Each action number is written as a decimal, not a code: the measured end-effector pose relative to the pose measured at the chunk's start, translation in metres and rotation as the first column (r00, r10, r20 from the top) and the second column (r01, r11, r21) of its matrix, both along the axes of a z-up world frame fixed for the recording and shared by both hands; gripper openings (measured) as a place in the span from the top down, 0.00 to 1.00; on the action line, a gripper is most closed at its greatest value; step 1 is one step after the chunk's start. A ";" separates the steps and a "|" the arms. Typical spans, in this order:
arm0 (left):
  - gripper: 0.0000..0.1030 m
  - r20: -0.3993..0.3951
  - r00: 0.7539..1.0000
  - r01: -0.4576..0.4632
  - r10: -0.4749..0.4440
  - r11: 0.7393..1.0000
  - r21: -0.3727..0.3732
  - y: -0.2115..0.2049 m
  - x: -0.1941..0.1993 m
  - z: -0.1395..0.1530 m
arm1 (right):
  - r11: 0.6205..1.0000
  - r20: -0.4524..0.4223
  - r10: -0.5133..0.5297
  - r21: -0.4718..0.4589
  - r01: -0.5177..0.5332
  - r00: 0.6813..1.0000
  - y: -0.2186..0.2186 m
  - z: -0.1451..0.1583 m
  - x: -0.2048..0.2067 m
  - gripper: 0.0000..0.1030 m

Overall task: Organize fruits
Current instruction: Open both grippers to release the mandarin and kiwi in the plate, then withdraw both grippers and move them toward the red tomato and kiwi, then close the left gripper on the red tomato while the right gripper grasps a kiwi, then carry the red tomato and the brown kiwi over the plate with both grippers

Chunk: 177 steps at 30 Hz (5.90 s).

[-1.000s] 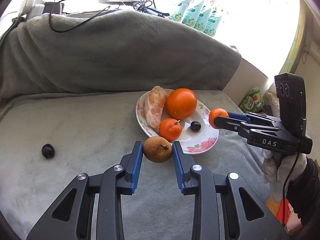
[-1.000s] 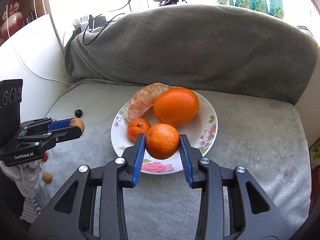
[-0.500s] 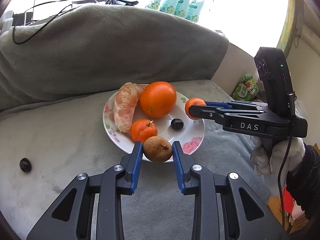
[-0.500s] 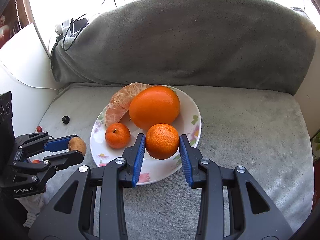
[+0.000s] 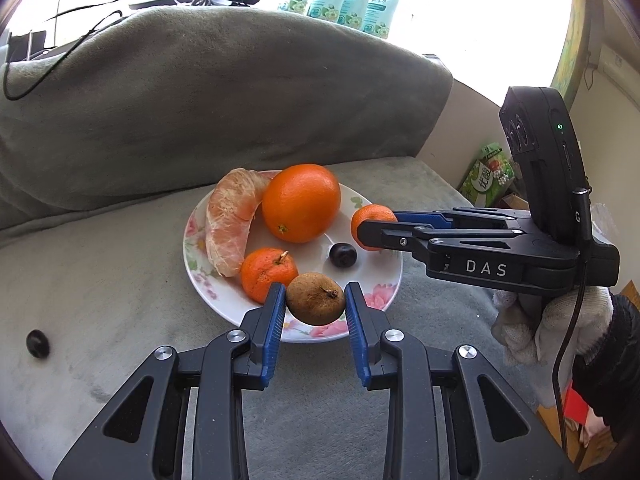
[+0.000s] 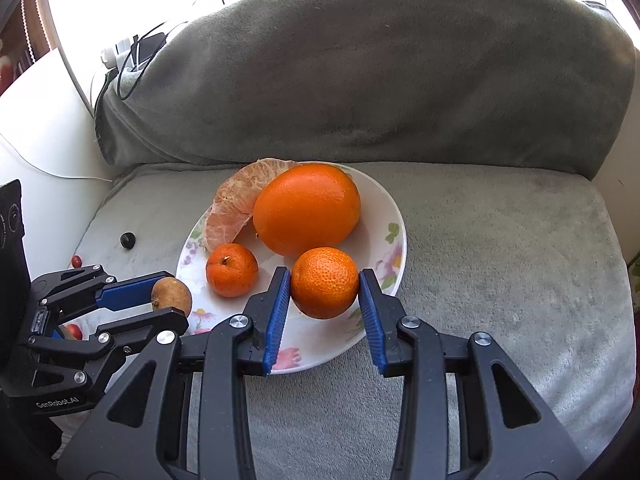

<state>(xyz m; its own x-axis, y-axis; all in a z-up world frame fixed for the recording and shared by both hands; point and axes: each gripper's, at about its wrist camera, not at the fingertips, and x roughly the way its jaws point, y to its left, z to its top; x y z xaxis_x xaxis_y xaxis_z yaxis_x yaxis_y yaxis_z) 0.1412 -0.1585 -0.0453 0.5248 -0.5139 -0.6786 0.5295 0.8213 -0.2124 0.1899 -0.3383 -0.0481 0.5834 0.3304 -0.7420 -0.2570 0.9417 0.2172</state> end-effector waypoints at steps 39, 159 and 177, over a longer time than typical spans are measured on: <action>0.22 0.038 0.999 -0.030 0.028 0.999 0.034 0.000 -0.007 0.007 | 1.000 0.059 0.000 -0.007 0.001 0.998 0.015 0.022 -0.012 0.07; 0.77 -0.094 0.727 -0.680 0.681 0.732 0.048 0.334 -0.027 -0.058 | 0.758 -0.081 0.648 -0.035 -0.652 0.758 0.246 -0.028 -0.143 0.71; 0.77 -0.025 0.824 -0.567 0.566 0.823 -0.037 0.274 -0.054 -0.012 | 0.890 0.072 0.456 -0.012 -0.456 0.887 0.176 0.014 -0.107 0.71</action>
<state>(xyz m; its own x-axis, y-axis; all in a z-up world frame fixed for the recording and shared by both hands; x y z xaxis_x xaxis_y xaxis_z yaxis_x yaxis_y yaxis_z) 0.0875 0.1155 -0.0577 0.7235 -0.1561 -0.6725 -0.0292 0.9663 -0.2557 0.0827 -0.1620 -0.0343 0.4183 0.5762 -0.7022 -0.6724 0.7162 0.1871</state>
